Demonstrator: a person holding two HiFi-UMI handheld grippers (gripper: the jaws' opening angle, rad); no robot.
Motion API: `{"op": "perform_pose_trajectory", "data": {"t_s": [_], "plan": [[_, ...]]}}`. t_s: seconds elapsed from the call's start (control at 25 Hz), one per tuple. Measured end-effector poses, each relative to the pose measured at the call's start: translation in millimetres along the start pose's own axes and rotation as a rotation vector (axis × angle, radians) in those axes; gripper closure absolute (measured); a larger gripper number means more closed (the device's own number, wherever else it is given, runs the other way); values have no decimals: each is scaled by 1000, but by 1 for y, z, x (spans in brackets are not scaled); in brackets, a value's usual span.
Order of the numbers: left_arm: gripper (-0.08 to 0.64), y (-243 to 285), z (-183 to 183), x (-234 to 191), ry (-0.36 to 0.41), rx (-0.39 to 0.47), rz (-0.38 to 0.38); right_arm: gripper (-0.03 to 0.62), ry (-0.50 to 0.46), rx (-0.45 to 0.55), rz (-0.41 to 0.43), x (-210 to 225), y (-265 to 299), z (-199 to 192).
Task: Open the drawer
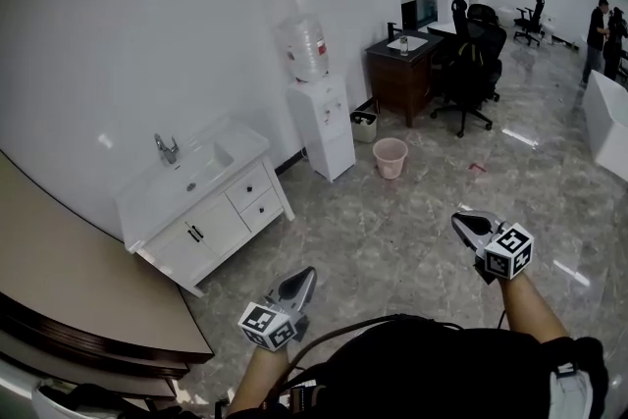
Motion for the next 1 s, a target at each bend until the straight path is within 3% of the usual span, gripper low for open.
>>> {"op": "perform_pose_trajectory", "data": {"t_s": [0.28, 0.52, 0.72, 1.0], "plan": [[560, -3, -1, -48, -1, 9, 35, 595, -8, -11, 50, -1, 58, -11], [560, 12, -13, -71, 8, -1, 109, 595, 13, -4, 88, 35, 97, -23], [560, 51, -21, -81, 49, 23, 199, 595, 26, 6, 161, 93, 131, -35], [560, 143, -30, -78, 59, 74, 283, 595, 1, 21, 260, 194, 171, -16]]}}
Point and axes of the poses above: the fingertips, and each gripper's own axes: y forward along the fingers, x to its right, z out of its top, the point moved 4 cm from there along -y, backward along the fingers, and after that the axes turned 13 degrees about x, right-handed, at the moved point
